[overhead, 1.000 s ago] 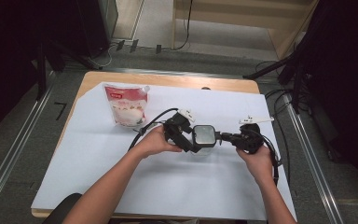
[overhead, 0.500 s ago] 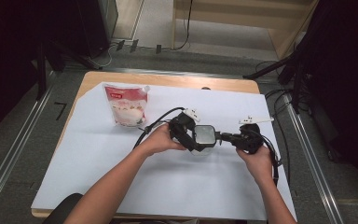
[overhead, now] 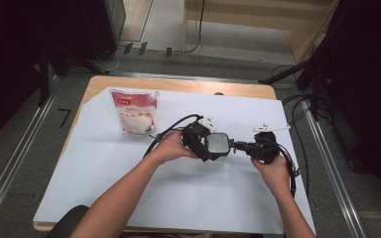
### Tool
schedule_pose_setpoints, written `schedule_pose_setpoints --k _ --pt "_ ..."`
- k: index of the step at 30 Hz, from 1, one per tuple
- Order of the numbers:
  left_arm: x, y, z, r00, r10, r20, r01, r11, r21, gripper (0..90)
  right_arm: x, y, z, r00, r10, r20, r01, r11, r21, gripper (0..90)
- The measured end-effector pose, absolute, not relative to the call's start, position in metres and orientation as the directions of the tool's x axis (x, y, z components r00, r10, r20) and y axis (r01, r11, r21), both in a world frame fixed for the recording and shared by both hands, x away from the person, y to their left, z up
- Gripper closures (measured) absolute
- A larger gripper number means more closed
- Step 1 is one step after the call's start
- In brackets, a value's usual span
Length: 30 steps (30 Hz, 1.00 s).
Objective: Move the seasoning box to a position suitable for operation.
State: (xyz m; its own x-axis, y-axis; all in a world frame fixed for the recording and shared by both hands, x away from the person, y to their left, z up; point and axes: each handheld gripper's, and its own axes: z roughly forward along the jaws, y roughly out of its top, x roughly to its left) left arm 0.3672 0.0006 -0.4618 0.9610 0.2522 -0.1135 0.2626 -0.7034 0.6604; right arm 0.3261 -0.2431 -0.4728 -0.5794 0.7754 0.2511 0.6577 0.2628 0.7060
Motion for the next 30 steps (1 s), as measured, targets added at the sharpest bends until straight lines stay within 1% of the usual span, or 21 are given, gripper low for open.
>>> schedule_pose_setpoints --k 3,6,13,19,25,30 --pt "0.366 0.001 -0.461 0.962 0.252 -0.106 0.258 -0.704 0.662 15.5 0.326 -0.243 -0.473 -0.579 0.775 0.252 0.658 0.262 0.706 90.0" --pt "0.364 0.000 -0.459 0.966 0.245 -0.078 0.234 -0.713 0.661 16.1 0.326 -0.242 -0.473 -0.580 0.775 0.250 0.657 0.265 0.705 90.0" --pt "0.364 -0.003 -0.453 0.970 0.238 -0.049 0.214 -0.738 0.640 17.4 0.327 -0.241 -0.474 -0.580 0.774 0.253 0.663 0.268 0.699 90.0" --pt "0.364 -0.003 -0.452 0.971 0.234 -0.048 0.210 -0.740 0.638 17.6 0.329 -0.241 -0.469 -0.593 0.766 0.249 0.637 0.257 0.727 90.0" --pt "0.363 -0.003 -0.451 0.972 0.234 -0.039 0.204 -0.738 0.643 17.6 0.329 -0.240 -0.469 -0.588 0.770 0.247 0.645 0.262 0.718 90.0" --pt "0.364 -0.002 -0.448 0.970 0.234 -0.069 0.220 -0.723 0.655 17.7 0.329 -0.240 -0.469 -0.590 0.768 0.251 0.646 0.262 0.717 90.0"
